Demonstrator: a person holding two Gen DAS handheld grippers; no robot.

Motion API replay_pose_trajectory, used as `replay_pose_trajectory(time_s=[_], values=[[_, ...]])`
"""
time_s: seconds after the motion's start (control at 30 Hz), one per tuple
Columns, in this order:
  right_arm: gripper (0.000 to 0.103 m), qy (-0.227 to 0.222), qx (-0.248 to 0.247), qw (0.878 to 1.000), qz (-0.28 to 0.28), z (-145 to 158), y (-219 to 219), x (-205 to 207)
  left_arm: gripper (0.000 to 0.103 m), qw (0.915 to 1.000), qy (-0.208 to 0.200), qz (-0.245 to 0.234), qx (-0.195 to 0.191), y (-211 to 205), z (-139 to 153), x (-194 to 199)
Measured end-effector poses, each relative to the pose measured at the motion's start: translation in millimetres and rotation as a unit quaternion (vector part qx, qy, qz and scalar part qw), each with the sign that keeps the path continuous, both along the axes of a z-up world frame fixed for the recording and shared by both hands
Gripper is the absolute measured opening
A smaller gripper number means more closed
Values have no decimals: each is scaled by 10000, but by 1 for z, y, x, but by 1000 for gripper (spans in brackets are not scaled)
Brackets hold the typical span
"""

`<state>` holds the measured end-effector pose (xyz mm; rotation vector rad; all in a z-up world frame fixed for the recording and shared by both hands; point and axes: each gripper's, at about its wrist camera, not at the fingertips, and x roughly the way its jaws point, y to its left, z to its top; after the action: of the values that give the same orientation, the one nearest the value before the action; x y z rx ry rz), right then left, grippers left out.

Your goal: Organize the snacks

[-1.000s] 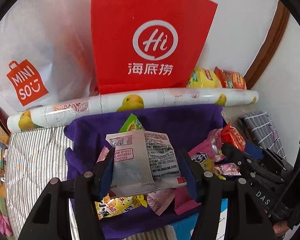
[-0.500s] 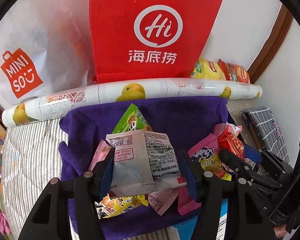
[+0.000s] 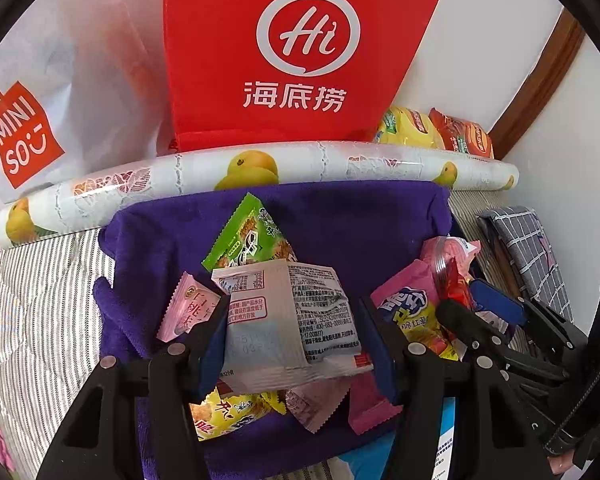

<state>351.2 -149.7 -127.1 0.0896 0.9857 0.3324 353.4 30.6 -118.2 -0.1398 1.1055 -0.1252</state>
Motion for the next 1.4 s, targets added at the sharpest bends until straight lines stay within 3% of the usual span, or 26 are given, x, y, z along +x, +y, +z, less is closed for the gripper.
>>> replay_pose_trajectory(time_s=[0.37, 0.87, 1.07, 1.23, 1.4], values=[[55, -156, 110, 9998, -31, 5, -8, -6, 59, 9998, 157, -36, -114, -5, -15, 3], [55, -372, 364, 9986, -104, 10, -13, -8, 60, 9997, 19, -46, -220, -5, -9, 1], [55, -541, 503, 9972, -100, 14, -14, -10, 79, 9993, -298, -55, -220, -5, 11, -4], [55, -545, 743, 9956, -153, 18, -17, -12, 81, 9989, -457, -32, -65, -5, 28, -8], [57, -427, 492, 9972, -361, 16, -21, -15, 81, 9991, -403, 33, -114, -5, 40, -16]])
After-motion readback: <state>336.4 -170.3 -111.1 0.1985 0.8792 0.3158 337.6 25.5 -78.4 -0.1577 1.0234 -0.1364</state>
